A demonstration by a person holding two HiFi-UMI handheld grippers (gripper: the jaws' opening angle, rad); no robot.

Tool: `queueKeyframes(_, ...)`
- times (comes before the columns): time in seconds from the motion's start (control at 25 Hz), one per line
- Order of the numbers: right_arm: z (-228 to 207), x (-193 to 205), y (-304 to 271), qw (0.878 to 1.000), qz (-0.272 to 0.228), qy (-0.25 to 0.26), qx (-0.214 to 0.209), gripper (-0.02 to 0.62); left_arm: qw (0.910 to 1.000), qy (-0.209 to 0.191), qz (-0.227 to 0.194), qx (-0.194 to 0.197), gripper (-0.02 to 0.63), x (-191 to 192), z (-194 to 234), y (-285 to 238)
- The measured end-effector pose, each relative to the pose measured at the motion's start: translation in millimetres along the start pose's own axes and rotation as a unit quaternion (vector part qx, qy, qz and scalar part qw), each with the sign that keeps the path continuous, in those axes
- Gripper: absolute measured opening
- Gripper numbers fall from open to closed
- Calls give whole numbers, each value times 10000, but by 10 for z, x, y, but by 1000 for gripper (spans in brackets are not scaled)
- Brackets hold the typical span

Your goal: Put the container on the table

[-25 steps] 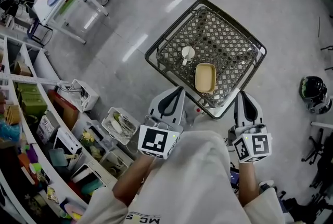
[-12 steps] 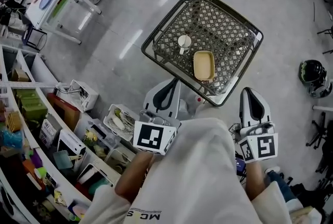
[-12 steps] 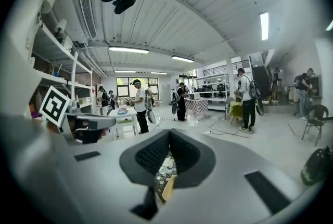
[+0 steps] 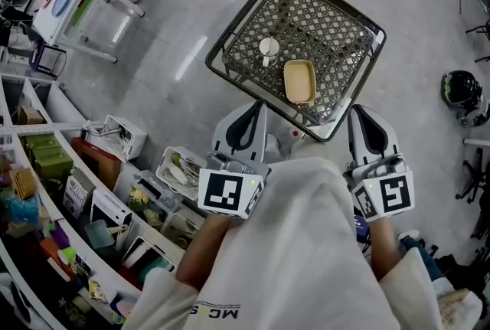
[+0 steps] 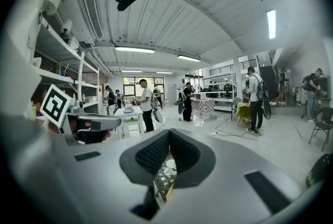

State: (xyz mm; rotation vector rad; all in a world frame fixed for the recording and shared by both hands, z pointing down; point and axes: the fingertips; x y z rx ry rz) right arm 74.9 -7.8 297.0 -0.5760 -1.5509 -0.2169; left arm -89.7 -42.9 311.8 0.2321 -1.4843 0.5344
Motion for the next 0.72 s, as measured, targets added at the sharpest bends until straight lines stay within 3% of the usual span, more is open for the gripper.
queueKeyframes(0.72,46,57,28,10000,41,-41,-71,20,9999,58,53,132,23,-6,-123,25)
Point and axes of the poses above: the fingertips, and each gripper's own axes: y backward along the fingers, z to its left, x out of its underside, and after that the axes turned 9 degrees about -x, right-handed
